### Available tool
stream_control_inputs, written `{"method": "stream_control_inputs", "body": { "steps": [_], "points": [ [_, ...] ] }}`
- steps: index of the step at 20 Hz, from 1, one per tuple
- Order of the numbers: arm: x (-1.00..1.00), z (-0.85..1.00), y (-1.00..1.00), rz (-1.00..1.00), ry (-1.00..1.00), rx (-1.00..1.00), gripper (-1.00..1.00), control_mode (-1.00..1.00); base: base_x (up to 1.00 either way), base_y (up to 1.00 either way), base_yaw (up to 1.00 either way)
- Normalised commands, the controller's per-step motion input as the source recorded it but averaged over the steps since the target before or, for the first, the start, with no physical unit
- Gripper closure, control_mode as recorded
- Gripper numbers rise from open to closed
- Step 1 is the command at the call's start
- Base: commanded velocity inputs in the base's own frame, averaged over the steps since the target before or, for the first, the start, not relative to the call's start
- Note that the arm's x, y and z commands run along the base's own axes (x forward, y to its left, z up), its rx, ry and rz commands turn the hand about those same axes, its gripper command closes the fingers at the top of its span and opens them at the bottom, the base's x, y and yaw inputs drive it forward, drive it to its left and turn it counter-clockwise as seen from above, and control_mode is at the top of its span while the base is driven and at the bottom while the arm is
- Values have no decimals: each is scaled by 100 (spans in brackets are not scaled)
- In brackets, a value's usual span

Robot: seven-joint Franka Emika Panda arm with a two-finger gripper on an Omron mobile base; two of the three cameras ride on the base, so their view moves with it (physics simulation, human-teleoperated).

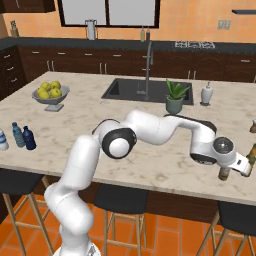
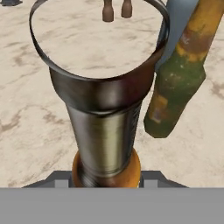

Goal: Move the plastic bottles in the middle to the plastics group, and the glass bottles in the middle to the glass group.

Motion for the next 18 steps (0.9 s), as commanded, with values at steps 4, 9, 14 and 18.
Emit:
{"method": "stream_control_inputs", "body": {
  "steps": [4, 9, 14, 18],
  "points": [
    [0, -8, 0, 0, 0, 0, 100, -100, 0, 0, 0],
    [0, 3, 9, -1, 0, 0, -100, -100, 0, 0, 0],
    [0, 0, 3, 0, 0, 0, -100, -100, 0, 0, 0],
    [0, 0, 3, 0, 0, 0, -100, -100, 0, 0, 0]
  ]
}}
